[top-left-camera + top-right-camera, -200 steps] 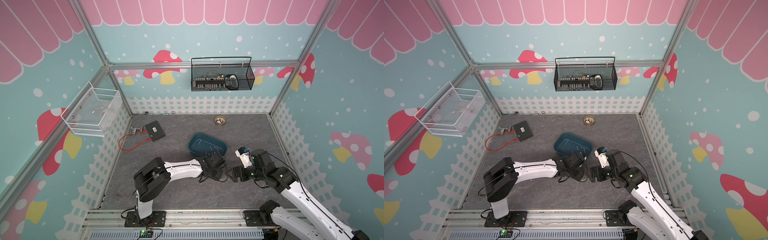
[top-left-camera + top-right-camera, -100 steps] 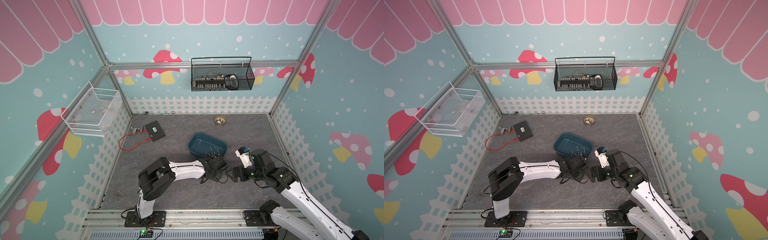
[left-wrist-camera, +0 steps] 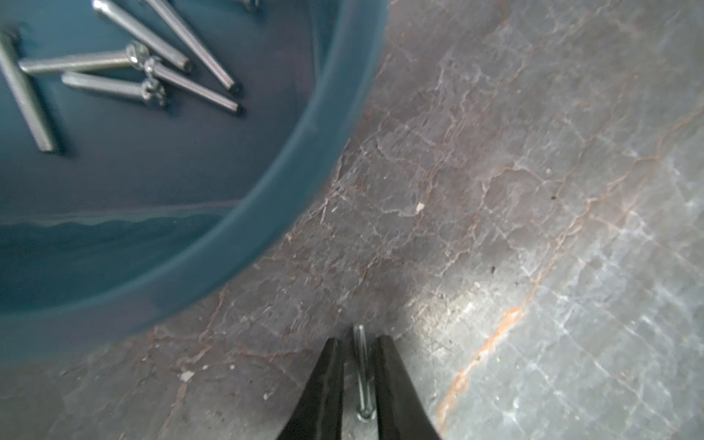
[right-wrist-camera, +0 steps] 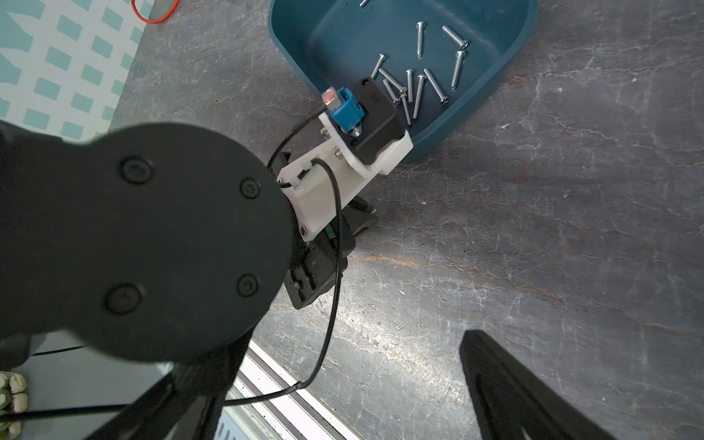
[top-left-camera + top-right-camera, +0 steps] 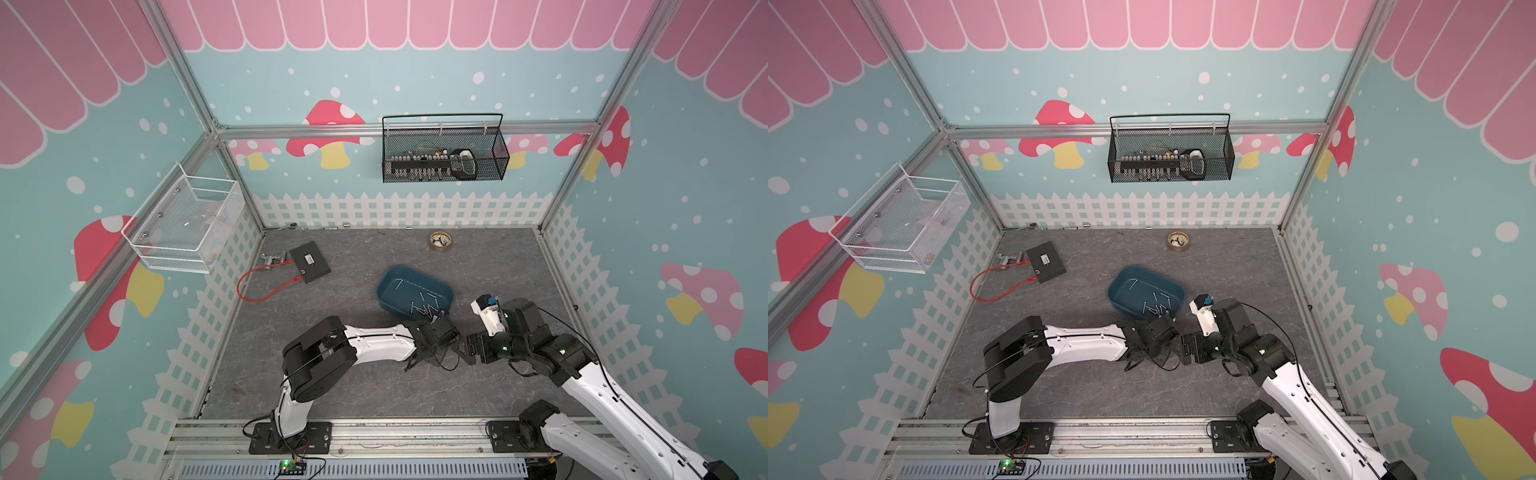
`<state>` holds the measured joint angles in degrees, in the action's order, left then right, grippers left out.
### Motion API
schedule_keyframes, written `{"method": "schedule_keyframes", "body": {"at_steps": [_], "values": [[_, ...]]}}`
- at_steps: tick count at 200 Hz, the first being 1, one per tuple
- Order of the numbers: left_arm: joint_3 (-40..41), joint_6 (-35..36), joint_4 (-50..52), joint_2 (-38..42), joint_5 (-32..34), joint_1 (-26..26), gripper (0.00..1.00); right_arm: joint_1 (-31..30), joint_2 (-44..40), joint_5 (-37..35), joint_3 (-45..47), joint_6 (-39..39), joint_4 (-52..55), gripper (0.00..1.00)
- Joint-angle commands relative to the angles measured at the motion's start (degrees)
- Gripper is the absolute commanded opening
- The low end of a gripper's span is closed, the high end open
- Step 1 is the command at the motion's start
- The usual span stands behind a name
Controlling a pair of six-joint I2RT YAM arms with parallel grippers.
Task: Put the screws on the desktop into the storage box
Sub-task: Pick up the screw from the center of the board.
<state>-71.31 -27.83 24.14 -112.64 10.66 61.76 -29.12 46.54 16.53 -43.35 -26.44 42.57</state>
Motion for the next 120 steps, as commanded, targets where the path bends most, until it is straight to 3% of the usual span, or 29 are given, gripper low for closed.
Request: {"method": "schedule_keyframes", "body": {"at_steps": [1, 36, 51, 120], "values": [[-0.21, -0.55, 1.47, -2.55, 1.39, 0.6, 0.18, 0.39, -0.7, -0.13, -0.88, 0.24, 0.61, 0.99], [0.05, -0.47, 1.45, -1.88, 1.65, 0.62, 0.11, 0.39, -0.53, -0.21, -0.86, 0.33, 0.73, 0.99], [0.04, -0.38, 1.44, -1.62, 1.5, 0.65, 0.0, 0.46, -0.57, -0.34, -0.86, 0.33, 0.73, 0.99], [1.61, -0.47, 1.39, 1.37, 1.91, 0.21, 0.0, 0.39, -0.66, -0.52, -0.93, 0.24, 0.82, 0.99]]}}
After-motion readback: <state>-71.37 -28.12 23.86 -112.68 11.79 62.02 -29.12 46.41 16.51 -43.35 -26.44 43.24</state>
